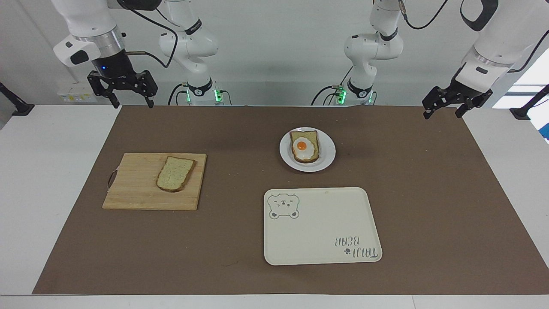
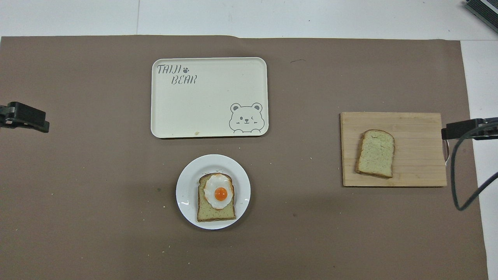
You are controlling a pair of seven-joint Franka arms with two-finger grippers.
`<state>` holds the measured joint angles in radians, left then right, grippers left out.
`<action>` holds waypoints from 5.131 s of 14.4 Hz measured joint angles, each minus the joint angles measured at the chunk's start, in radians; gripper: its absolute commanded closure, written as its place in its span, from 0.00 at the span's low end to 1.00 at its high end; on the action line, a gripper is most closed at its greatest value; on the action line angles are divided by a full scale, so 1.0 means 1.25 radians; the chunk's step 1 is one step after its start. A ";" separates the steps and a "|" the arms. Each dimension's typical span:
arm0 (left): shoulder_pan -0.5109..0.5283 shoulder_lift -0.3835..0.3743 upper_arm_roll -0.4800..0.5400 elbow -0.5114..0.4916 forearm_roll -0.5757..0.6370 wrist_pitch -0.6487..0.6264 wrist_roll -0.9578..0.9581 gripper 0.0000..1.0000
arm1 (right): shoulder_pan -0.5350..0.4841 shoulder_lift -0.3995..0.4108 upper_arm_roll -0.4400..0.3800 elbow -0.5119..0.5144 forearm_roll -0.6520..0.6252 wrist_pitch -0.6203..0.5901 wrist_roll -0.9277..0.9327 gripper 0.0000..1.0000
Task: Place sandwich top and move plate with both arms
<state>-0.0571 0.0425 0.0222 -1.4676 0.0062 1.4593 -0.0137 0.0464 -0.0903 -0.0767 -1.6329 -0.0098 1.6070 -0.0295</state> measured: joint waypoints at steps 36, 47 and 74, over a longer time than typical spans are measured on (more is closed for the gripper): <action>0.000 0.000 0.000 0.000 0.000 0.000 0.000 0.00 | -0.095 0.231 -0.007 -0.357 0.120 0.480 -0.120 0.00; 0.000 0.000 0.000 0.000 0.000 0.000 0.000 0.00 | -0.103 0.251 -0.005 -0.368 0.203 0.487 -0.129 0.30; 0.000 0.000 0.000 0.000 0.000 0.000 0.000 0.00 | 0.008 0.182 0.004 -0.197 0.212 0.217 -0.125 1.00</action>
<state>-0.0571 0.0425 0.0222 -1.4676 0.0062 1.4592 -0.0137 0.0565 0.1376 -0.0718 -1.8791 0.2556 1.8788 -0.1853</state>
